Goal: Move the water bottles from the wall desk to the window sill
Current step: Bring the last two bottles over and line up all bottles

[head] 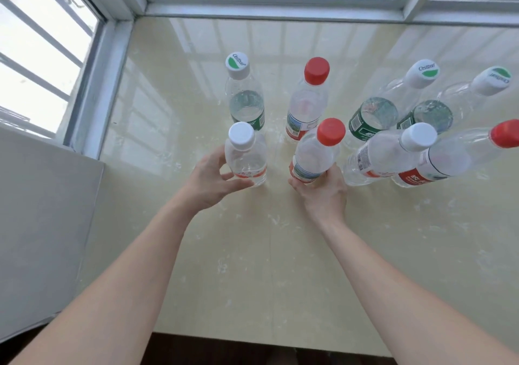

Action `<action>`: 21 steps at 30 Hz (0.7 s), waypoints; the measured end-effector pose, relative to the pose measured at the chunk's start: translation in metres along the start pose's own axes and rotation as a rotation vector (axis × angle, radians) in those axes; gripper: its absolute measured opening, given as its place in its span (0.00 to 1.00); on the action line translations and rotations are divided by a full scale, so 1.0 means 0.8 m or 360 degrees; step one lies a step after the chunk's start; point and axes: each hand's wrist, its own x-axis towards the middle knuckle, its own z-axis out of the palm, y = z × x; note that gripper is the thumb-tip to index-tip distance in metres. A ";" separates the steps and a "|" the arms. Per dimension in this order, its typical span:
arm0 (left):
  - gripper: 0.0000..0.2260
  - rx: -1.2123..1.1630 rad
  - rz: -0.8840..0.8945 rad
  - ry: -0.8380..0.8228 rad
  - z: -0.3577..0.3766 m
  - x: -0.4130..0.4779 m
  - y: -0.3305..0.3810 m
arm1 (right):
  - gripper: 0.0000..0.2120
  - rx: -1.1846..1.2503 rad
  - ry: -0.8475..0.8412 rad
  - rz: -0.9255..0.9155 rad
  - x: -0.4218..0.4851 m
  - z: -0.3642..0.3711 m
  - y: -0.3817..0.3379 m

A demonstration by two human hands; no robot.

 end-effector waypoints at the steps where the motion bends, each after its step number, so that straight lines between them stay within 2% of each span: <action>1: 0.24 0.0018 0.0001 -0.0033 -0.002 0.002 -0.001 | 0.25 0.0002 -0.0001 0.0003 0.000 0.000 0.000; 7: 0.27 0.0088 0.0068 -0.0148 -0.011 0.004 0.001 | 0.25 0.0026 -0.0041 0.0018 -0.001 0.000 -0.003; 12: 0.27 0.0090 0.0088 -0.0142 -0.011 0.003 0.001 | 0.26 0.0012 -0.0061 0.0019 -0.002 0.002 -0.002; 21: 0.28 0.0254 0.0043 -0.0077 -0.019 0.000 -0.003 | 0.25 -0.0102 -0.0255 -0.0035 -0.005 -0.007 0.000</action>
